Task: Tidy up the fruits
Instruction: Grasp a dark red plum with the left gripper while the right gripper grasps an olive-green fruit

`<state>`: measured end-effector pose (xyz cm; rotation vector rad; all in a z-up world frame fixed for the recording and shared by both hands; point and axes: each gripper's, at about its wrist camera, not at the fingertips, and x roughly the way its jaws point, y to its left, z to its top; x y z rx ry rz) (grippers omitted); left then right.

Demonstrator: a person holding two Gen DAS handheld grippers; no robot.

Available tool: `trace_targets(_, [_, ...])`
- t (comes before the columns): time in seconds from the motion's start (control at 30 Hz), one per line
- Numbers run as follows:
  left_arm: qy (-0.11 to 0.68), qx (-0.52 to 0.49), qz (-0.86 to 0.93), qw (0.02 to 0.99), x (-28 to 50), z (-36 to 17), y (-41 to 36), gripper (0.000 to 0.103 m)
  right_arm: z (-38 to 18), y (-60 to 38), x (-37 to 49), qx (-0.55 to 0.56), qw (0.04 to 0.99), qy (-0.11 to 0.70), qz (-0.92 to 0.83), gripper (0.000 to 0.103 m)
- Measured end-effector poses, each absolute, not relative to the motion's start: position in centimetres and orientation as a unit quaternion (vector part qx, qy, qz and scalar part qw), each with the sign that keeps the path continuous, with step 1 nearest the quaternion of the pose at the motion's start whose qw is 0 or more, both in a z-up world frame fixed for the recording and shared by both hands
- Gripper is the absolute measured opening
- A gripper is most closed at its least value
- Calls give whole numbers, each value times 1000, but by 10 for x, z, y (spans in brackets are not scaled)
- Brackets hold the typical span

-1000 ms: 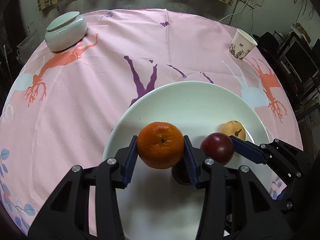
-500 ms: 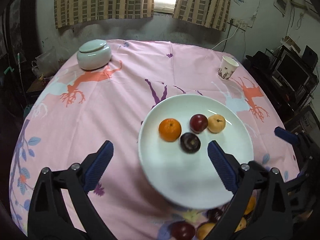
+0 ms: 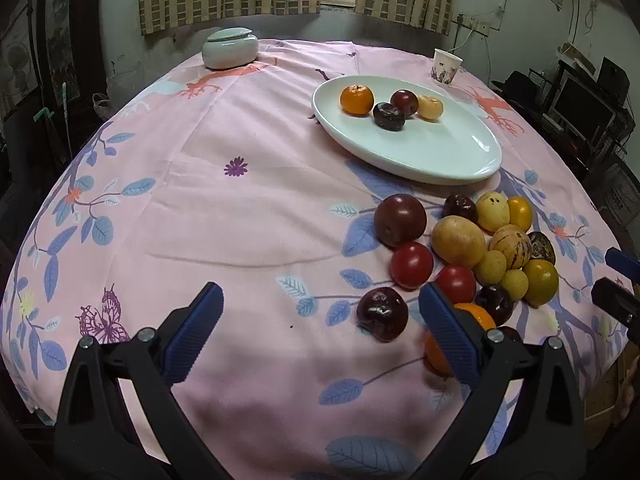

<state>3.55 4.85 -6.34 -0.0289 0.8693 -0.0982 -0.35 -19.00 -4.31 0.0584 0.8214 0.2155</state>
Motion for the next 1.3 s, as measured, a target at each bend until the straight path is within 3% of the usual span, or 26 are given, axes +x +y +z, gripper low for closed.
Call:
trace_targets(0.1, [420,-23,-49,906,32,-63,53,100,-52,-183,-5,34,904,406,129,101])
trace_targets(0.13, [421,-26,-48,905,31,-63,55,100,-54,-182,-5,40,903,405,138,95])
trace_targets(0.17, [423,-28,-45,905,31,-64,57,100,-57,-182,-5,46,901,405,145,77])
trace_targets(0.23, [426,-29,-40,903,30,-65,60,100,-66,-182,-1,55,892,422,150,61])
trace_targets(0.43, [438,-28,-34,898,28,-71,66,100,-81,-178,11,56,887,435,141,58])
trace_targets(0.53, [445,-21,-37,894,28,-75,64,100,-89,-174,20,41,886,442,133,41])
trace_targets(1.17, [454,-11,-77,887,46,-98,27,98,-85,-181,5,70,879,446,155,39])
trace_targets(1.23, [450,-13,-79,889,46,-98,27,93,-85,-182,4,74,878,446,156,39])
trace_targets(1.3, [444,-24,-93,891,43,-94,27,77,-84,-183,4,76,879,446,155,39])
